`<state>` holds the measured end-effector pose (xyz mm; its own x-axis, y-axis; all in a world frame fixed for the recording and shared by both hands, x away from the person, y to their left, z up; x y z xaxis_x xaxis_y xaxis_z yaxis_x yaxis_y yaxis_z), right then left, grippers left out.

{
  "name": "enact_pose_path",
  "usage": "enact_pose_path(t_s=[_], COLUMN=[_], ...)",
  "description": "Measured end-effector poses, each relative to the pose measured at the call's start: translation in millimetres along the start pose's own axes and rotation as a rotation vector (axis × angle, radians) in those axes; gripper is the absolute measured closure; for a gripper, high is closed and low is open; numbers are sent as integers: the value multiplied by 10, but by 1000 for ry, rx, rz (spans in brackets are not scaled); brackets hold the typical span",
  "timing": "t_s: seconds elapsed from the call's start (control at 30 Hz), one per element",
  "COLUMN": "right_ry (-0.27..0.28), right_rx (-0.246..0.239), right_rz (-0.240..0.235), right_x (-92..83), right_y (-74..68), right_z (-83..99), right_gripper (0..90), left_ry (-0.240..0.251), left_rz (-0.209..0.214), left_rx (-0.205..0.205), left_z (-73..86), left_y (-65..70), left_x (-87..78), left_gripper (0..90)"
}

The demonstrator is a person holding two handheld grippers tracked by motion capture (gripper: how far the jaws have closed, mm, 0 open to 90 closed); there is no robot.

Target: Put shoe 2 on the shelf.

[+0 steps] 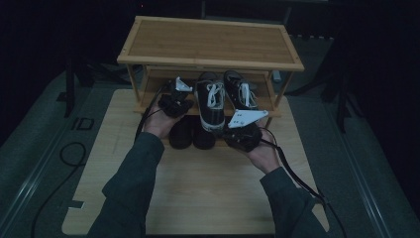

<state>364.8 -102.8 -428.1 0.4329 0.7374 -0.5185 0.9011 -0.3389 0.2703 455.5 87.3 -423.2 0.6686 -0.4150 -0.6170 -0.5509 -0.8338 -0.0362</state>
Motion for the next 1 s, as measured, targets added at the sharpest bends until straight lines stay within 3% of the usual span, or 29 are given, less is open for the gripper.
enact_pose_path(t_s=[0.13, 0.3, 0.43, 0.53, 0.6, 1.0], right_ry=[12, 12, 22, 4, 21, 16], right_rx=[11, 34, 26, 37, 62, 52], right_rz=[-6, 24, 31, 75, 47, 66], right_x=[21, 44, 59, 82, 86, 37], right_y=[12, 69, 72, 119, 151, 162], right_z=[-3, 18, 8, 21, 41, 59], right_gripper=[900, 900, 900, 900, 900, 900], left_ry=[2, 5, 6, 7, 8, 11], left_rz=[7, 6, 6, 4, 8, 3], left_rx=[-2, -2, -2, -1, 0, 27], left_z=[3, 4, 4, 5, 7, 5], left_y=[-5, -5, -3, -3, -6, -1], left_x=[1, 2, 2, 1, 1, -3], left_gripper=[900, 900, 900, 900, 900, 900])
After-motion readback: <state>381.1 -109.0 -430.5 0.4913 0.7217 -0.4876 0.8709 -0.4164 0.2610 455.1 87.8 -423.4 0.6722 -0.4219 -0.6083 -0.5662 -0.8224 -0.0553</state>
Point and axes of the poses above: each handheld gripper's, and its own axes: x roughly forward along the jaws, z roughly out of its underside, y roughly to its right, the point moved 4 cm from there along x, roughly forward along the jaws, and after that the axes turned 9 degrees about -x, right-handed, at the moved point
